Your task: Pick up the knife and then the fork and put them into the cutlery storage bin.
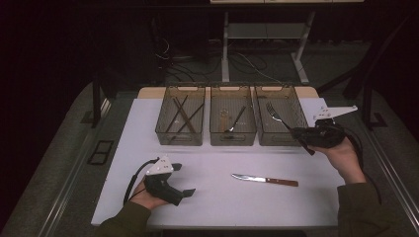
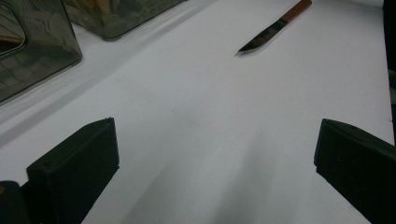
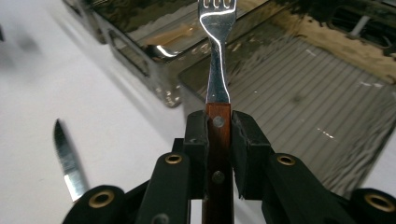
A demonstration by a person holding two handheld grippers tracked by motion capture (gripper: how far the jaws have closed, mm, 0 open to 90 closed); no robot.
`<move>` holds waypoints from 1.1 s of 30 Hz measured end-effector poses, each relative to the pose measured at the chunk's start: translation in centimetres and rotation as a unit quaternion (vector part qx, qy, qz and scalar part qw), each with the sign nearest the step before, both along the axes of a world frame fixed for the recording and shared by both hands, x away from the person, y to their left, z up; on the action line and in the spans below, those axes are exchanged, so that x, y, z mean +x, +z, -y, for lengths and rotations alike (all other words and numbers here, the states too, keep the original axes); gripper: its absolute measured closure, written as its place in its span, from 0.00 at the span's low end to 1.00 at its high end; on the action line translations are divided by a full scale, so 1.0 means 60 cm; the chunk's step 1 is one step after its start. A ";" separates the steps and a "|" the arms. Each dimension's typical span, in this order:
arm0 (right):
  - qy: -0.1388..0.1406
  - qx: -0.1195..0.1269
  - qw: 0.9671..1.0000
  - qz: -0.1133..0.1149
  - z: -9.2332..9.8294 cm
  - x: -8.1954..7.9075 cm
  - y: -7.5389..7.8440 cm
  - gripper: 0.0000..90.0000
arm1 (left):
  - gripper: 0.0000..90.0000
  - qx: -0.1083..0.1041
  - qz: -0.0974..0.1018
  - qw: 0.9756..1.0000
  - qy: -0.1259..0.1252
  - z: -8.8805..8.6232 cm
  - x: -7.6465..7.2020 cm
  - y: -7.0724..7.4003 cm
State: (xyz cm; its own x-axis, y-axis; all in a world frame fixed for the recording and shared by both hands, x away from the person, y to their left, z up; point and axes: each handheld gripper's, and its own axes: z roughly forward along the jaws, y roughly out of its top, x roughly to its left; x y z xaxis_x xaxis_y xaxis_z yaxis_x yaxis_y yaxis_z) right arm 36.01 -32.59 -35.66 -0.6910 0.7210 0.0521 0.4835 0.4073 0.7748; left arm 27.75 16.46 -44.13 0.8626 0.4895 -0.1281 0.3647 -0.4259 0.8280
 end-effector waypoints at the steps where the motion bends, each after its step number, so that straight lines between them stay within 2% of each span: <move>1: -0.003 0.001 1.000 0.003 0.001 0.003 0.001 0.86 | 0.00 -0.001 0.000 1.000 0.000 0.000 0.000 0.000; 8: -0.024 0.023 0.999 0.006 0.010 0.031 0.012 0.86 | 0.00 -0.003 -0.002 1.000 -0.001 0.001 0.001 0.000; 16: -0.043 0.017 0.999 0.003 0.007 0.072 0.025 0.86 | 0.00 -0.004 -0.001 1.000 -0.002 0.001 0.000 0.000; 22: -0.055 0.028 0.998 0.000 0.002 0.102 0.028 0.86 | 0.00 -0.003 0.001 1.000 -0.007 0.002 0.000 0.000; 27: -0.064 0.013 0.998 -0.008 -0.006 0.127 0.020 0.86 | 0.00 -0.004 0.001 1.000 -0.007 0.003 -0.001 0.000; 33: -0.072 -0.006 0.997 -0.017 -0.011 0.156 -0.003 0.86 | 0.00 -0.004 0.001 1.000 -0.009 0.003 -0.001 0.001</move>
